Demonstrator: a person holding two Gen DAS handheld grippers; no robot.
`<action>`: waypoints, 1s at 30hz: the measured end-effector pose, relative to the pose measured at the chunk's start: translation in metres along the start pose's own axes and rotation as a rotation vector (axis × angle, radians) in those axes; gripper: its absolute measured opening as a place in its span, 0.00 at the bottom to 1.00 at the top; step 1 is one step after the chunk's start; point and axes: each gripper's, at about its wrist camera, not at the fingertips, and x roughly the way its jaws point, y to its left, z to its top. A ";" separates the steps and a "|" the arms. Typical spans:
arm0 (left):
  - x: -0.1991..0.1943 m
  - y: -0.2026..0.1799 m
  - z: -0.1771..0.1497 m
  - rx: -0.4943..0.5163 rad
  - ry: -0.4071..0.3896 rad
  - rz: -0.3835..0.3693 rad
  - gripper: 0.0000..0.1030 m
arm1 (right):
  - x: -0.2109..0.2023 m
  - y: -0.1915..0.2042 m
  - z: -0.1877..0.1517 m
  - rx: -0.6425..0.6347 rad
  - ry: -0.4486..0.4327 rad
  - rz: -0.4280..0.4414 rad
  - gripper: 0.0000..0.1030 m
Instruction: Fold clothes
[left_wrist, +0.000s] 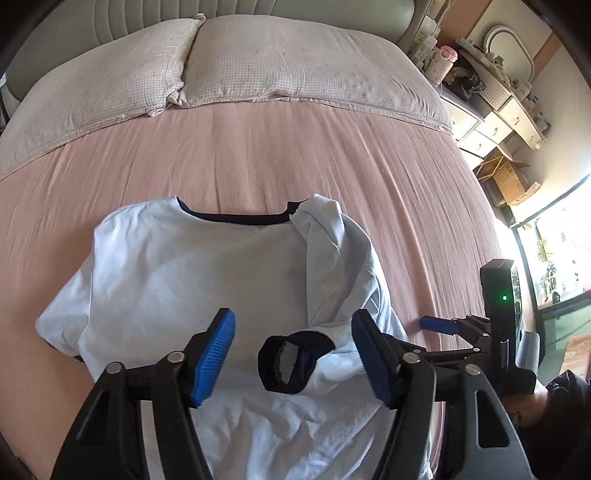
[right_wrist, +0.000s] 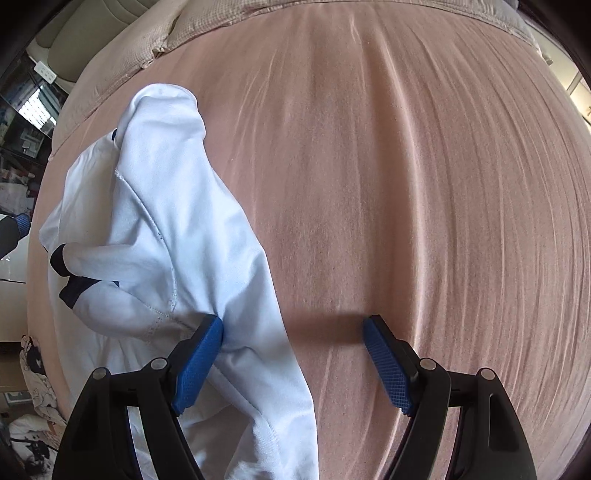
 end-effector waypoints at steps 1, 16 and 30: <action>0.008 -0.002 0.004 0.027 0.007 -0.013 0.66 | -0.001 0.000 -0.001 -0.003 -0.007 -0.007 0.76; 0.071 -0.013 0.035 0.098 0.125 -0.126 0.66 | -0.053 0.009 -0.062 -0.297 -0.326 -0.127 0.75; 0.079 -0.022 0.033 0.167 0.147 -0.114 0.64 | -0.032 0.057 -0.094 -0.566 -0.330 -0.280 0.48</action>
